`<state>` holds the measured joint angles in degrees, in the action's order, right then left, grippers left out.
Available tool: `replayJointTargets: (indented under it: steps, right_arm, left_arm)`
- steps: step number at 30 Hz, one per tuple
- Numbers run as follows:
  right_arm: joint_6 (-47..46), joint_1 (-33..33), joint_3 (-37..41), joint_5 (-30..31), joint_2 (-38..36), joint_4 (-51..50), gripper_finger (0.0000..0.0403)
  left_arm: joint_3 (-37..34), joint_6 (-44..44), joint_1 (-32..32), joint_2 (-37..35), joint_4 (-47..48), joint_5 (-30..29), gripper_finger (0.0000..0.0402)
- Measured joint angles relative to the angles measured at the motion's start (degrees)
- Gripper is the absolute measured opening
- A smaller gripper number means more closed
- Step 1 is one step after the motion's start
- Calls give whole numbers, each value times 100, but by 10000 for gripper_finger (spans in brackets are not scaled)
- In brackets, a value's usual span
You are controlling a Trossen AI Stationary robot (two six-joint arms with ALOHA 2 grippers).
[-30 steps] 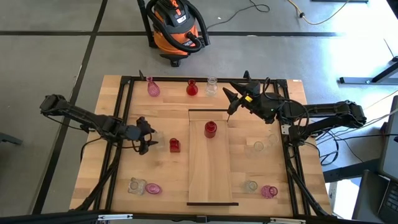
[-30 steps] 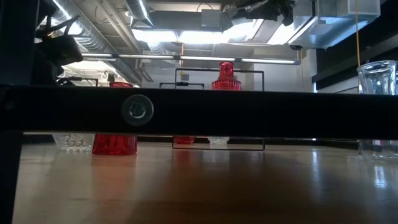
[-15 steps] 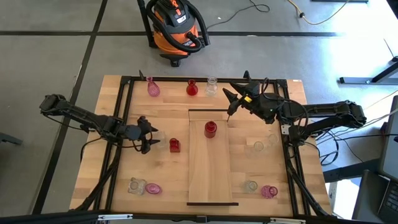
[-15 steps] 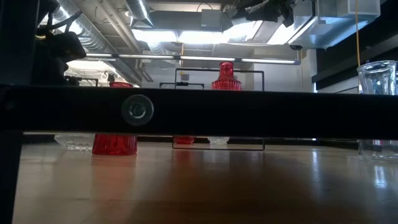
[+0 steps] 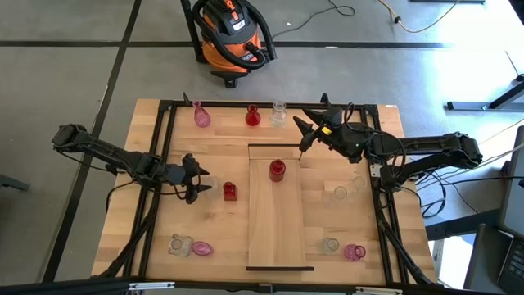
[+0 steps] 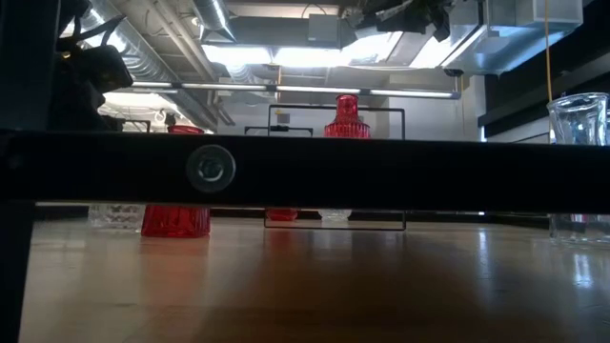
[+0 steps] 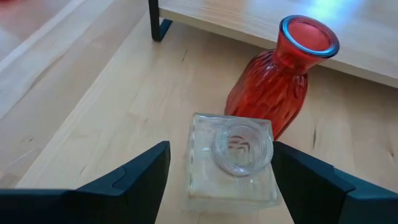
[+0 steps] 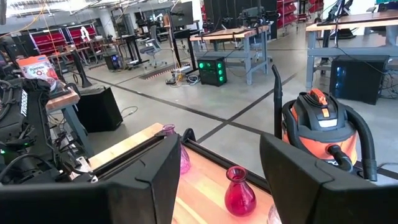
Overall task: Sort vases onto shelf
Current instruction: Put the transparent vase on the shelf
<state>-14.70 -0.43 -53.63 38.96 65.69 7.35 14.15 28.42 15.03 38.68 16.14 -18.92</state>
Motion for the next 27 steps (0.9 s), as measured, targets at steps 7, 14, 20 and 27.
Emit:
replayJointTargets:
  steps: [7, 14, 20, 27]
  right_arm:
    - [0, 0, 0, 0, 0, 0, 202]
    - [-22, 0, 0, 0, 1, -1, 202]
    - [-194, 0, 0, -104, 1, -4, 202]
    - [-197, 2, 0, -105, 2, -4, 202]
  left_arm:
    - [0, -7, 0, 0, -11, 79, 270]
    - [0, -468, 0, 0, -126, 251, 248]
    - [0, -500, 0, 0, -125, 151, 178]
    - [9, -505, 0, 247, -204, 256, 135]
